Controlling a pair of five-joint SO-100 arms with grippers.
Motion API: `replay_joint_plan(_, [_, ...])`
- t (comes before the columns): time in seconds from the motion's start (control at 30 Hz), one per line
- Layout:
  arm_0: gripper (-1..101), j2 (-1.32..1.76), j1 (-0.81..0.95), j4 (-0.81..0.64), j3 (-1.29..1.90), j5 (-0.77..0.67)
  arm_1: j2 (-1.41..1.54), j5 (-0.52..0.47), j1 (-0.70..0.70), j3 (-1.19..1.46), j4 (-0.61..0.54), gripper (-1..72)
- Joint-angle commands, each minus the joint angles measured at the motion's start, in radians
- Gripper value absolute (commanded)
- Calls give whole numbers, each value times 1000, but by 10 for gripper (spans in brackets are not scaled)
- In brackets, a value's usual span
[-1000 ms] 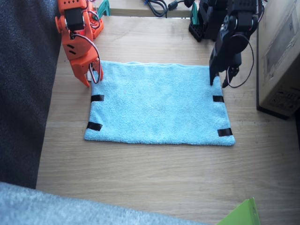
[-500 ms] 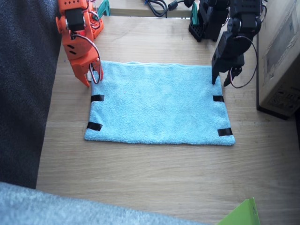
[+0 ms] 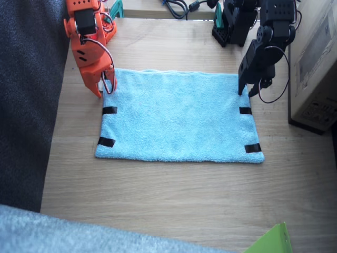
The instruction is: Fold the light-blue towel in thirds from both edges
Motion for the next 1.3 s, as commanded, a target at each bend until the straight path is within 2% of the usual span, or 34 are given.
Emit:
replay_joint_plan(0.0, [153,12,5,6,6,-3,-12,12,23,6,-2,219])
replay_joint_plan(0.2, [107,26,5,3,17,-3,-17,-3,54,17,6,132])
replay_joint_plan(0.33, [12,21,-2,5,18,-2,-18,3,63,18,6,78])
replay_joint_plan(0.4, [-1,17,-6,6,18,0,-18,8,63,18,8,9])
replay_joint_plan(0.43, [-1,18,-6,6,20,-2,-17,11,63,18,8,2])
replay_joint_plan(0.73, [-1,38,0,-3,35,-11,26,21,46,21,26,2])
replay_joint_plan(1.27, [-1,54,-11,-8,49,-15,173,31,114,-166,258,1])
